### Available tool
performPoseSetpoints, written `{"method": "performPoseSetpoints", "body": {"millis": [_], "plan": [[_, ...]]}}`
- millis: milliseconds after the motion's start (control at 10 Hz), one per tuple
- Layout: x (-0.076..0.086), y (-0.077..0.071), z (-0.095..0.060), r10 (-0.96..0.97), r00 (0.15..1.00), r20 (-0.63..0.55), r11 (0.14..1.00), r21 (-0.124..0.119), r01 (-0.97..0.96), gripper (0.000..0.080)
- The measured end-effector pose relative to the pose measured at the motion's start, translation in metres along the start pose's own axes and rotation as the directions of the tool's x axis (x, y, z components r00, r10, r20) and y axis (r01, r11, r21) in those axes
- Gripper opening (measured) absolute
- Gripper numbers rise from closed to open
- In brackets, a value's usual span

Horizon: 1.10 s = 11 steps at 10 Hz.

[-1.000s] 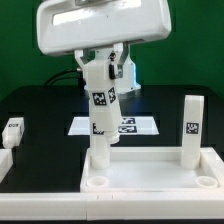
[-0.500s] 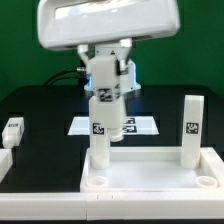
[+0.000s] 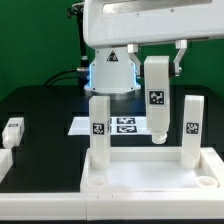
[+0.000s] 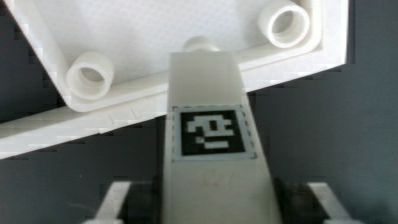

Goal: Assemble desk

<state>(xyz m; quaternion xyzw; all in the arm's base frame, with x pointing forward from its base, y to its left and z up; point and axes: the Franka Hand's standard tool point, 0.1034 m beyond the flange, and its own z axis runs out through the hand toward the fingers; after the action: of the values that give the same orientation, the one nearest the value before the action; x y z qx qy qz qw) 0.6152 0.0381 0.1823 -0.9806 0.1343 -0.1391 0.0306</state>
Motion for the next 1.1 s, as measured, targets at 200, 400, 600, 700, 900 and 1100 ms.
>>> {"method": "performPoseSetpoints", "body": {"millis": [200,400,600,700,900,1100], "plan": [[0.002,-0.015,0.003,-0.131,0.99,-0.06,0.991,-0.027,0.129,0.0285],[-0.006,-0.042,0.017,-0.312,0.947,-0.083,0.95,-0.049,0.309,0.0285],[-0.008,-0.049,0.018,-0.32,0.944,-0.082,0.947,-0.043,0.317,0.0285],[-0.008,-0.048,0.018,-0.319,0.944,-0.081,0.948,-0.044,0.316,0.0285],[-0.01,-0.05,0.02,-0.321,0.944,-0.079,0.947,-0.043,0.319,0.0285],[-0.018,-0.072,0.033,-0.329,0.941,-0.077,0.944,-0.043,0.326,0.0285]]}}
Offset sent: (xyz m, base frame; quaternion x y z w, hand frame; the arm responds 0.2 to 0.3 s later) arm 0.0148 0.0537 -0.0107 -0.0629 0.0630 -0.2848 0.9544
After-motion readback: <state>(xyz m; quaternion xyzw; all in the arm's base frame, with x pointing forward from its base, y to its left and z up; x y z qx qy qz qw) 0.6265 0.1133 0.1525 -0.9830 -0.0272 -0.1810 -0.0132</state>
